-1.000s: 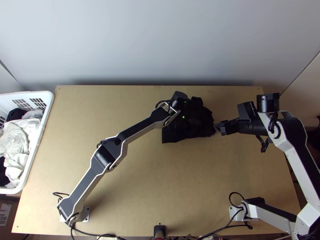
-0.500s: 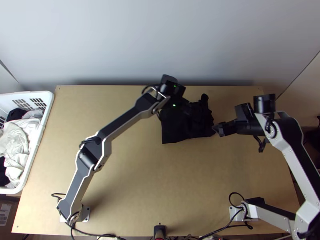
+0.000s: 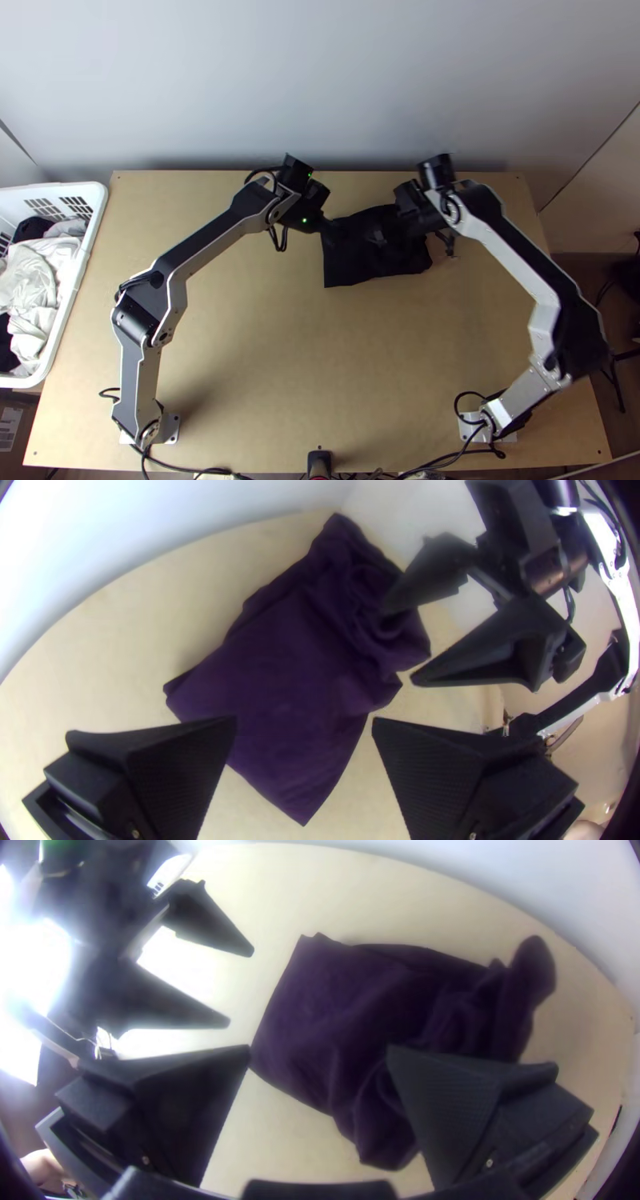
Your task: Fold the t-shirt
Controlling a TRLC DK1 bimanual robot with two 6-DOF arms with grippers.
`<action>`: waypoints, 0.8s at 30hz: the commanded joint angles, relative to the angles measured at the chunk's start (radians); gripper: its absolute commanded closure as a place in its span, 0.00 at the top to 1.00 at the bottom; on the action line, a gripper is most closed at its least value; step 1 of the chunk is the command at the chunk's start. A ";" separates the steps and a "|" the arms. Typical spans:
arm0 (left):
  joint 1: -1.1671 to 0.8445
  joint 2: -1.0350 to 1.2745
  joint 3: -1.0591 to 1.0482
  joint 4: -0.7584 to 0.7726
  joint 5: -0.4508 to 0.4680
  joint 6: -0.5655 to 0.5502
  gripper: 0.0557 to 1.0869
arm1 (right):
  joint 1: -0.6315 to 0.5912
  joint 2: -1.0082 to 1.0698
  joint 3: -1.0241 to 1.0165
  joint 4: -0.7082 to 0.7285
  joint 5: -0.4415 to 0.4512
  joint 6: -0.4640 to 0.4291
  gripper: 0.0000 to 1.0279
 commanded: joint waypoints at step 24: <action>-0.021 0.112 0.030 -0.006 -0.030 -0.011 0.95 | -0.103 -0.198 -0.261 0.167 0.018 -0.198 0.93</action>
